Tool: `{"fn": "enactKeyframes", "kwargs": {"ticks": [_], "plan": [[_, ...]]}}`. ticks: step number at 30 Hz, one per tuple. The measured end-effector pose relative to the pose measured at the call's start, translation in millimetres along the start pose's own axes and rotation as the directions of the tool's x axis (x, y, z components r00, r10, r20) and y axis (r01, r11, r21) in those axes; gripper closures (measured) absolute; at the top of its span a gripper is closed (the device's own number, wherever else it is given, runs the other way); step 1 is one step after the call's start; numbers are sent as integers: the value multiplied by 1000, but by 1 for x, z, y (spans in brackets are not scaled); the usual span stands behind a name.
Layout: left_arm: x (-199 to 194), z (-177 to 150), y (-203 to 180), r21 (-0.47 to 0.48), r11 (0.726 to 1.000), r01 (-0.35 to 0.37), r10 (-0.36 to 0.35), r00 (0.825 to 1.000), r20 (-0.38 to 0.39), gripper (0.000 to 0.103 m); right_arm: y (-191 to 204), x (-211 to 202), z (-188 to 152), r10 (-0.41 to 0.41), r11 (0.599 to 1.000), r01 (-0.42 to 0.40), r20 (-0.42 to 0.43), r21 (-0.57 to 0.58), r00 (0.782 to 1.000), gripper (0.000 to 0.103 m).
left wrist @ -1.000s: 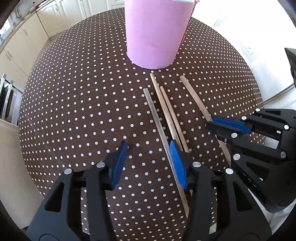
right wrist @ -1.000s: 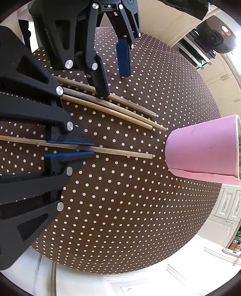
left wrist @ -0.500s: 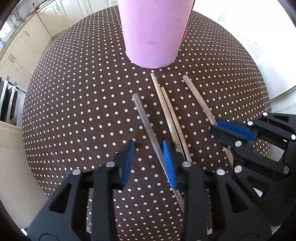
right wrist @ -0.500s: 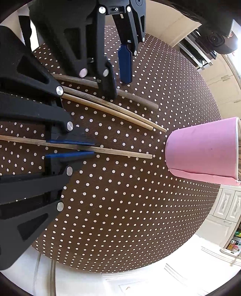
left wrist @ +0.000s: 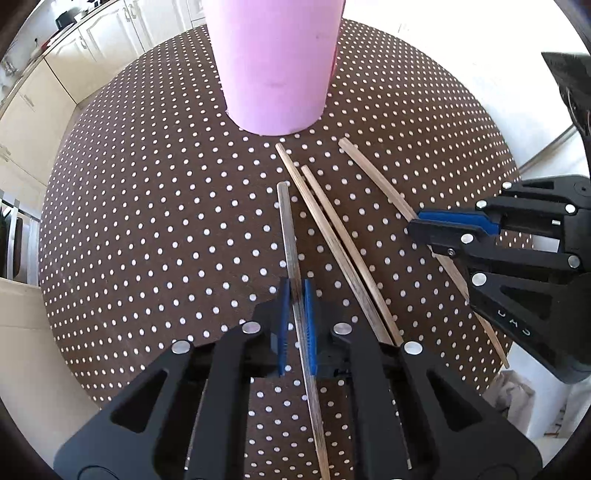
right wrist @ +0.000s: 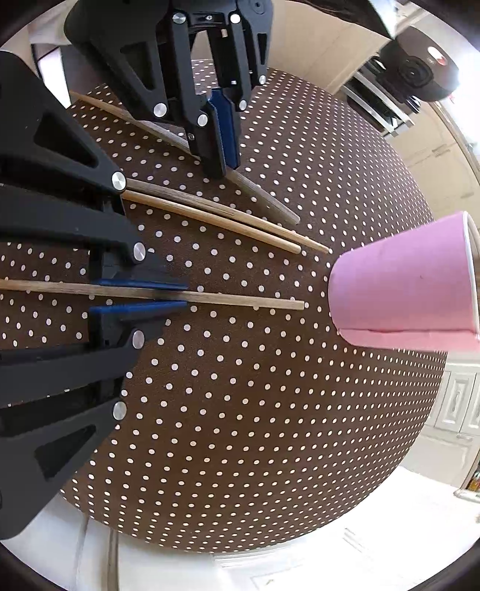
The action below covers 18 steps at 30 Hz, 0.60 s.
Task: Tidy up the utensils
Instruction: 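Lift both held chopsticks upright above the pink cup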
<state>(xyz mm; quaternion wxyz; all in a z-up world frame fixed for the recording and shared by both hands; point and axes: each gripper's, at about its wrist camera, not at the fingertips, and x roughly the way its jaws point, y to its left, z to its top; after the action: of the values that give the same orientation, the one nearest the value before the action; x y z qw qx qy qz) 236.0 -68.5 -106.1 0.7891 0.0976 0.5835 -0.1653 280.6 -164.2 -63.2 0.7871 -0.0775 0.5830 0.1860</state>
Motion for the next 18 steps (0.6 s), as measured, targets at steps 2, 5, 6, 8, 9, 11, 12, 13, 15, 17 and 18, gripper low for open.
{"fn": "enactKeyframes", "kwargs": {"ticks": [2,5,6,8,9,11,12,13,15,17,18], "plan": [[0,0,3,-25,1000,4,-4,1000,23,95,0,0,-1,-1,1000,1,3,8,1000,99],[1,3,15,-56,998,13,-11,999,32,94,0,-1,-2,-6,1000,6,6,18,1000,99],[1,4,17,-65,998,13,-11,1000,29,94,0,-1,-2,-8,1000,8,7,20,1000,99],[-2,13,26,-84,996,13,-11,1000,21,94,2,0,-3,-15,1000,14,10,20,1000,99],[1,13,27,-89,996,11,-9,1000,19,94,3,0,-2,-17,1000,17,10,18,1000,98],[1,21,32,-90,996,0,1,1000,14,94,3,1,-1,-19,1000,19,11,18,1000,97],[2,28,34,-90,996,-6,7,1000,10,94,4,1,0,-21,1000,21,10,16,1000,97],[5,36,36,-95,995,-8,9,1000,4,94,4,2,1,-24,1000,24,9,10,1000,96],[12,43,32,-105,994,-10,9,1000,-2,94,4,2,3,-25,1000,25,5,12,1000,96],[18,47,32,-113,994,-9,8,1000,-9,94,6,4,7,-23,1000,23,2,11,1000,96],[20,50,33,-118,993,-7,5,1000,-13,94,6,4,8,-21,1000,21,2,8,1000,97]]}}
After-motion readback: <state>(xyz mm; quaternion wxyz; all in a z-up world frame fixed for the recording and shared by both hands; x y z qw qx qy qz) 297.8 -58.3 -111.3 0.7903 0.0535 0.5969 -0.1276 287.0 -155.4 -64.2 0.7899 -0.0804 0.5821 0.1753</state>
